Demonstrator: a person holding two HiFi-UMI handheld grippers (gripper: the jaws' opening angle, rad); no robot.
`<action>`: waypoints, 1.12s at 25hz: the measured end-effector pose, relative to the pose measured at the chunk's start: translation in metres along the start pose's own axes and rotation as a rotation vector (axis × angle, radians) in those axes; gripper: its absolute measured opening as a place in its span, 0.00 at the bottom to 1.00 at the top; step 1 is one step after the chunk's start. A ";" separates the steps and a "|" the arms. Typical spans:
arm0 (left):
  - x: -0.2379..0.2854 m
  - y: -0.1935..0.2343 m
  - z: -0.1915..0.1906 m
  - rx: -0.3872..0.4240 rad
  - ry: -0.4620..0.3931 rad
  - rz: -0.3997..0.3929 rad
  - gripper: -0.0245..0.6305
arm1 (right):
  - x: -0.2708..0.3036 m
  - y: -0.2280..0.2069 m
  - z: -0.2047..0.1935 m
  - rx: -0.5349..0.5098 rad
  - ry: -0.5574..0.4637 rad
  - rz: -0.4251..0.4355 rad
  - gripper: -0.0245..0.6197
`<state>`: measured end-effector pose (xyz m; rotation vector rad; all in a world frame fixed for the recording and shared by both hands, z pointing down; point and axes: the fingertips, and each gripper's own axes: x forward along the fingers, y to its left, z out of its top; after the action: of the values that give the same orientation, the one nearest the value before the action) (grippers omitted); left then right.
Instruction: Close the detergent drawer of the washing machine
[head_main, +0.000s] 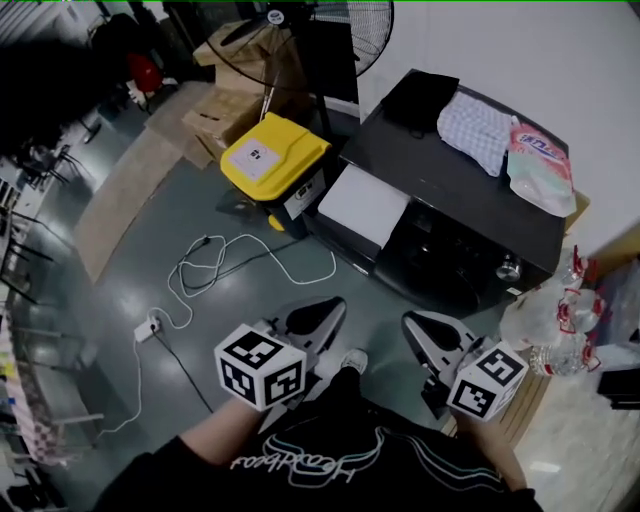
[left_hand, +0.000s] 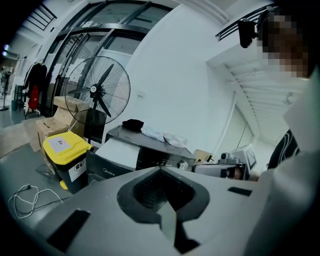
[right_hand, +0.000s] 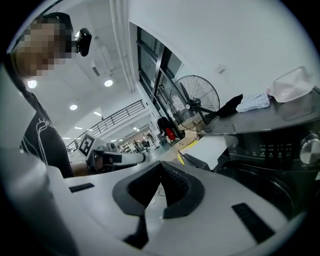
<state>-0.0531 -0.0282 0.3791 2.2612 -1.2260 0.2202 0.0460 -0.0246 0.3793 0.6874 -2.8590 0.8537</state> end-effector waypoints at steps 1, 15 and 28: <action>0.004 0.009 0.001 0.006 0.008 0.002 0.08 | 0.006 -0.006 0.000 0.007 0.000 -0.008 0.08; 0.066 0.114 -0.013 0.043 0.108 0.032 0.08 | 0.062 -0.060 0.012 0.076 0.005 -0.115 0.08; 0.110 0.160 -0.028 0.102 0.199 -0.001 0.08 | 0.082 -0.083 0.009 0.155 -0.035 -0.192 0.08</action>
<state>-0.1172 -0.1615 0.5075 2.2626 -1.1312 0.5051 0.0096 -0.1236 0.4300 0.9849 -2.7187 1.0491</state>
